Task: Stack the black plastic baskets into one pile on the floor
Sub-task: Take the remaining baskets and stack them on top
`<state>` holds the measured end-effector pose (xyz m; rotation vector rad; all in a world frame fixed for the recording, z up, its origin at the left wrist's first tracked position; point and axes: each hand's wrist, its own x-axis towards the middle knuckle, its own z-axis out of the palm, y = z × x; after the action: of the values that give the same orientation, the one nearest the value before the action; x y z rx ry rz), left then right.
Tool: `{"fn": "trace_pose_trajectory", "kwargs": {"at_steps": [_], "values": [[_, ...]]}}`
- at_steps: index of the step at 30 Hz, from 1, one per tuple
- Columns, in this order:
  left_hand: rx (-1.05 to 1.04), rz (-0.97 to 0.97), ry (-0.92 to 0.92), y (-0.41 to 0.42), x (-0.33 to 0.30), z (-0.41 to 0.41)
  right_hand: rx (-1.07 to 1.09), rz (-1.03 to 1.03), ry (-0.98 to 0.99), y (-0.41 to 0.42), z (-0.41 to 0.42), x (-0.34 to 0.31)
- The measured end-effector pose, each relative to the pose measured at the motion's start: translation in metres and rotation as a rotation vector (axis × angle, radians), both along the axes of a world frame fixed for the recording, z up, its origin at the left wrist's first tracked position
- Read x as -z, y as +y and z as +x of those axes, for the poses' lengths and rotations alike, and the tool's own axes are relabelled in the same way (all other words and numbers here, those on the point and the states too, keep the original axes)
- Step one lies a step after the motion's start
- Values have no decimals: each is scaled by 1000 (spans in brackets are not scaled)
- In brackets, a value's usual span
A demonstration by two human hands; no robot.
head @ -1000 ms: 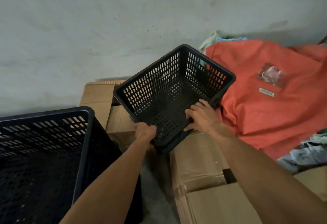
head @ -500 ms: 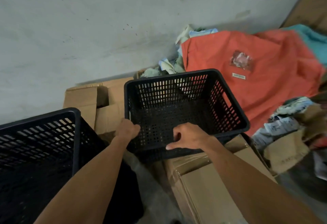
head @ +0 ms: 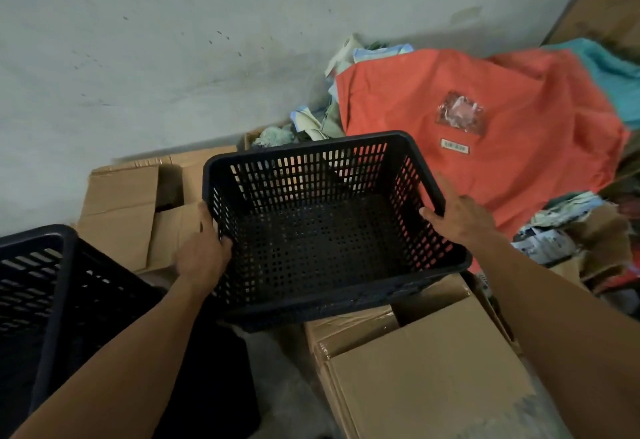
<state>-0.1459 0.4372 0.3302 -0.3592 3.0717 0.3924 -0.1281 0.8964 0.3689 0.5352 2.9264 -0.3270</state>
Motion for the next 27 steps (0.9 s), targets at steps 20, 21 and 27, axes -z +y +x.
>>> {"fn": "trace_pose_trajectory", "kwargs": {"at_steps": [20,21,27], "values": [[-60,98,17,-8,-15,11,-25,52,204,-10,14,21],[-45,91,28,-8,-21,12,-13,70,198,-11,18,15],[78,55,105,-4,-95,1,84,120,236,-8,46,-46]]}}
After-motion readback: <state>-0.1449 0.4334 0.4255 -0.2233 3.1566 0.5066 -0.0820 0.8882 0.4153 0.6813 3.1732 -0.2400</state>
